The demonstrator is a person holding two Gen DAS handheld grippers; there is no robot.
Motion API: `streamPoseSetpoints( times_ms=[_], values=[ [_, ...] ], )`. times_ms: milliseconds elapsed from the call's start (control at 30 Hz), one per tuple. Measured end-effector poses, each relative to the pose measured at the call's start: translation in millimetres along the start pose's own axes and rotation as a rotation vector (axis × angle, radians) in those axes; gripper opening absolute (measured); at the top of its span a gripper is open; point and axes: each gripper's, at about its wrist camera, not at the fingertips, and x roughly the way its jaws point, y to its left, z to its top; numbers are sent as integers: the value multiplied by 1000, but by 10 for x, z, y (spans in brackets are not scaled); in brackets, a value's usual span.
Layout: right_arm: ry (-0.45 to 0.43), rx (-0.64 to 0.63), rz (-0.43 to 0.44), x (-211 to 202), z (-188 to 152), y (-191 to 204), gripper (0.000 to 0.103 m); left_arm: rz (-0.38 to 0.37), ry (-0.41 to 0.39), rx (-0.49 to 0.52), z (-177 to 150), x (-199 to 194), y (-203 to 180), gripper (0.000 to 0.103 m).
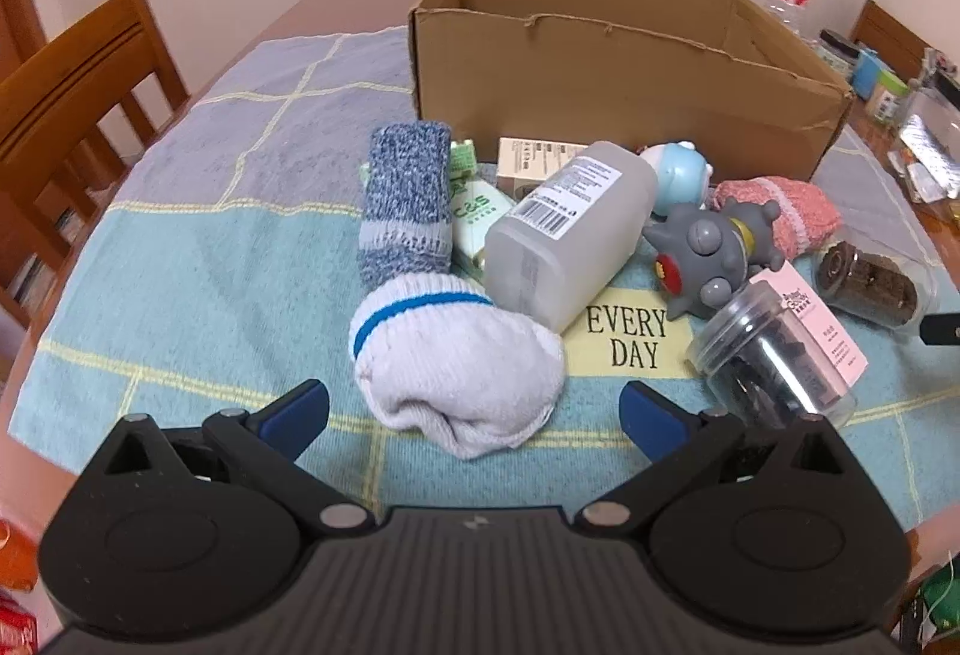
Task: Organize objects
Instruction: 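Grasp the white sock with the left tool while the right tool grasps the cookie jar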
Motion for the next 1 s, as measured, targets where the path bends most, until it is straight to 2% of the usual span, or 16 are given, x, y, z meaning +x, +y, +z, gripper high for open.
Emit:
streamPoseSetpoints(
  times_ms=[133,333,533,600,733,1000],
  values=[
    [15,48,111,-35,42,133,103,-54,6,18,42,30,83,102],
    [68,228,174,152,161,269,103,-95,21,66,23,83,177,102],
    [81,333,143,258,262,409,103,-132,40,89,-2,140,285,102],
    [70,336,76,286,293,476,103,-145,42,105,1,160,302,102],
    [56,323,3,316,324,525,103,-164,44,115,25,214,343,102],
    [46,310,-26,323,309,430,103,-140,59,50,50,356,317,102]
  ],
)
